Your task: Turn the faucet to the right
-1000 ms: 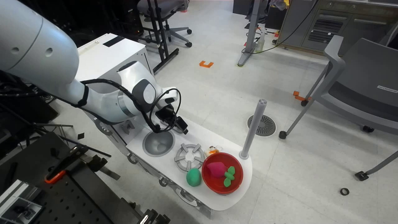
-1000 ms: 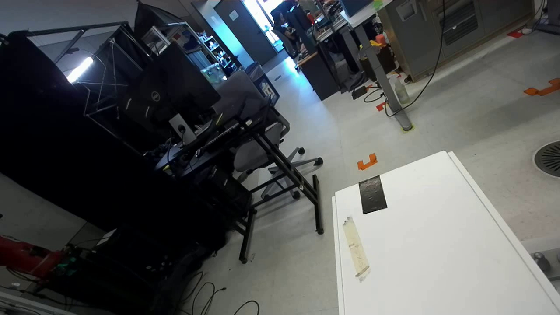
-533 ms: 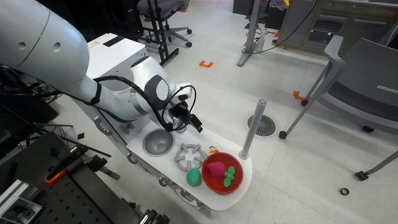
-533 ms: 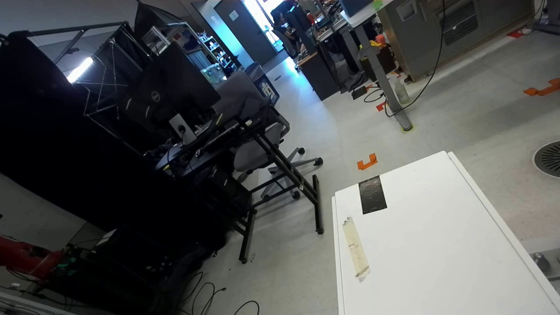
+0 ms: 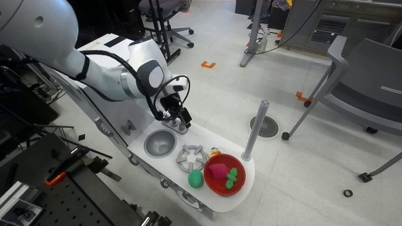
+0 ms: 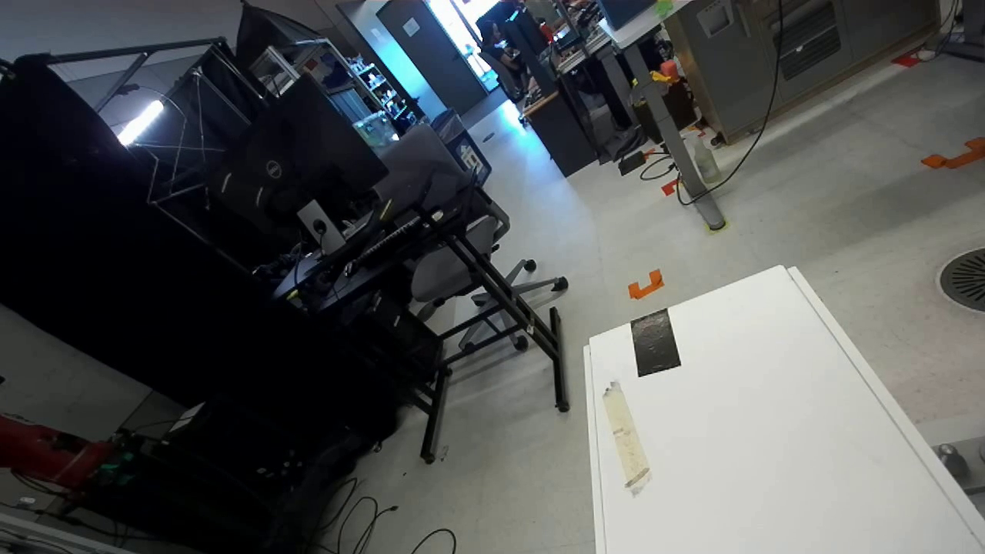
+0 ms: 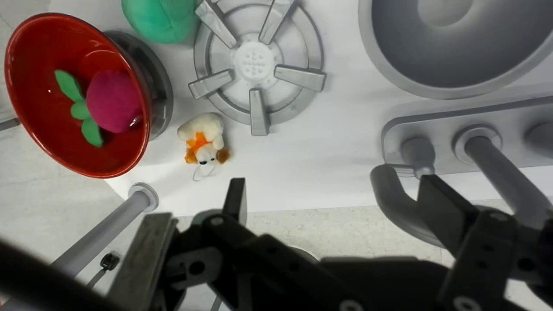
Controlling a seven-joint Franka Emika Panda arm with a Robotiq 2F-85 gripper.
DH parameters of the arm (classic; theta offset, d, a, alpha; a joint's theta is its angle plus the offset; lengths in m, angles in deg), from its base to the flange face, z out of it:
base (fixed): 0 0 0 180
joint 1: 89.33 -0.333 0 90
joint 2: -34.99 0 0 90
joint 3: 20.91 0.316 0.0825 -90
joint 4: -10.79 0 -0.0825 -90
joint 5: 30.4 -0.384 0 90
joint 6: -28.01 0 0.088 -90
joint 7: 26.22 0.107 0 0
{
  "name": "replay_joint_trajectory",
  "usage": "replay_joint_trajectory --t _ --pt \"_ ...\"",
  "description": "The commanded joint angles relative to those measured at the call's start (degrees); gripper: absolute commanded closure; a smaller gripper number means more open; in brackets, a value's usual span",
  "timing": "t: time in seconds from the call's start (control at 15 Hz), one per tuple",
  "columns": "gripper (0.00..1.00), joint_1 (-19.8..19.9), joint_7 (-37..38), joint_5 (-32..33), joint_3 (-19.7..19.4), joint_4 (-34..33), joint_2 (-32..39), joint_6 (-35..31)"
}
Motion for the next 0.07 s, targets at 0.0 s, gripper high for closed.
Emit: replay_joint_trajectory --t 0.0 --pt "0.0 -0.27 -0.65 -0.72 -0.19 0.44 -0.39 0.15"
